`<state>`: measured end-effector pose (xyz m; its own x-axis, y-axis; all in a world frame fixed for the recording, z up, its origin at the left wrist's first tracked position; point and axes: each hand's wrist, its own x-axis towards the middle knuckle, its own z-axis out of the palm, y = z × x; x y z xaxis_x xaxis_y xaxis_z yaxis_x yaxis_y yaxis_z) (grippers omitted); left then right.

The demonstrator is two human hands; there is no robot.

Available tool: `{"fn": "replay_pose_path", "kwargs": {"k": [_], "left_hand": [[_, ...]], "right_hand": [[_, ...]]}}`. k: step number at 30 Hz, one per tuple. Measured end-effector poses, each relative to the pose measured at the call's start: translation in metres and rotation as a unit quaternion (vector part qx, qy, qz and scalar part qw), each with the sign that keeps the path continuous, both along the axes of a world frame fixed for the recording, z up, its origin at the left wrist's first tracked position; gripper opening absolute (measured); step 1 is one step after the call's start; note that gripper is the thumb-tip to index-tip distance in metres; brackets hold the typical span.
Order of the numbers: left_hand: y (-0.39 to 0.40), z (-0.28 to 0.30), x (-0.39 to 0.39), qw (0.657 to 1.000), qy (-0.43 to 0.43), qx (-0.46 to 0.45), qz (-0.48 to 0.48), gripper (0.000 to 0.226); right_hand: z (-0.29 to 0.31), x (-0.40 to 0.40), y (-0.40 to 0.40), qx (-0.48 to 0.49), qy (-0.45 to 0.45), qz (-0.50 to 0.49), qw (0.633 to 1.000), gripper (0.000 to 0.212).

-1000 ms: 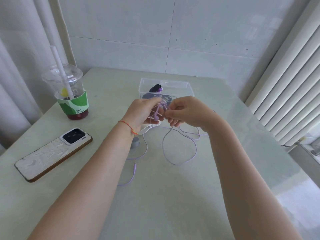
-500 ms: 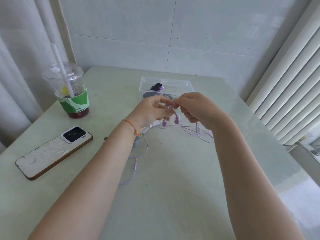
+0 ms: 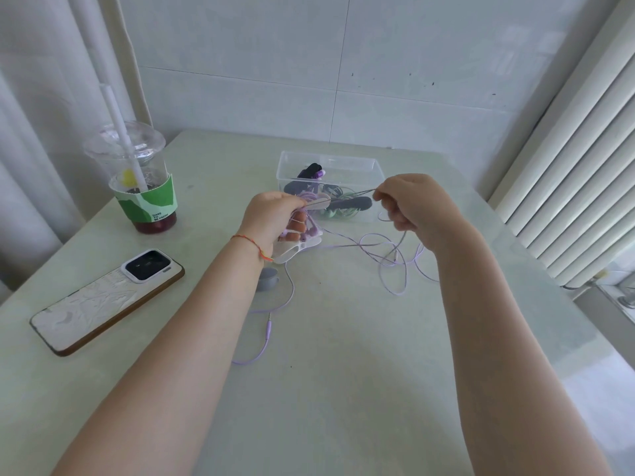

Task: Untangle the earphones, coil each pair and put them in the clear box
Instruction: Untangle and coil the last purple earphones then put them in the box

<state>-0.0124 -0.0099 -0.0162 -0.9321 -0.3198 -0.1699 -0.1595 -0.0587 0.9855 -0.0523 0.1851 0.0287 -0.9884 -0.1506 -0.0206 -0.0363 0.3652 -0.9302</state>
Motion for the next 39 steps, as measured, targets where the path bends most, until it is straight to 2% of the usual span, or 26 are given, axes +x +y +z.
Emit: {"fn": "replay_pose_path", "kwargs": {"k": [2,6,10,12,15,18,23,27,29,32,35,39], "left_hand": [[-0.002,-0.001,0.0,1.0,-0.015,-0.008,0.021,0.01],[-0.001,-0.004,-0.003,0.998,-0.01,-0.05,0.042,0.009],[-0.005,-0.004,-0.009,0.994,-0.012,-0.084,0.068,0.012],[-0.005,-0.006,-0.011,0.995,0.013,-0.069,0.075,0.012],[-0.003,-0.01,-0.011,0.992,0.06,-0.052,0.099,0.01],[-0.003,-0.009,-0.009,0.993,0.091,-0.029,0.074,0.011],[0.007,0.0,-0.005,0.992,0.126,-0.004,0.004,0.019],[0.016,0.004,0.0,0.989,0.139,-0.003,-0.053,0.017],[0.018,0.006,0.002,0.986,0.148,-0.019,-0.072,0.013],[0.016,0.007,0.001,0.985,0.151,-0.026,-0.084,0.012],[0.012,0.007,0.0,0.984,0.152,-0.008,-0.088,0.009],[0.012,0.005,-0.001,0.986,0.148,-0.018,-0.076,0.009]], "right_hand": [[0.002,-0.001,0.005,0.011,0.016,-0.02,1.0,0.017],[-0.001,0.002,0.009,0.085,0.051,0.024,0.995,0.021],[-0.003,-0.002,0.006,0.029,0.096,-0.045,0.994,0.018],[-0.005,-0.004,0.004,0.02,0.12,-0.099,0.988,0.019],[-0.007,-0.007,0.003,0.001,0.099,-0.128,0.987,0.016],[-0.006,-0.008,0.003,0.019,0.048,-0.08,0.995,0.014],[-0.005,0.003,-0.005,0.057,-0.028,0.069,0.996,0.017],[-0.003,0.013,-0.016,0.063,-0.025,0.141,0.988,0.038],[-0.003,0.016,-0.02,0.107,0.009,0.156,0.982,0.041],[-0.005,0.016,-0.021,0.105,0.05,0.147,0.982,0.026],[-0.005,0.014,-0.019,0.088,0.057,0.139,0.985,0.012],[-0.005,0.012,-0.018,0.107,0.047,0.134,0.984,0.014]]}}
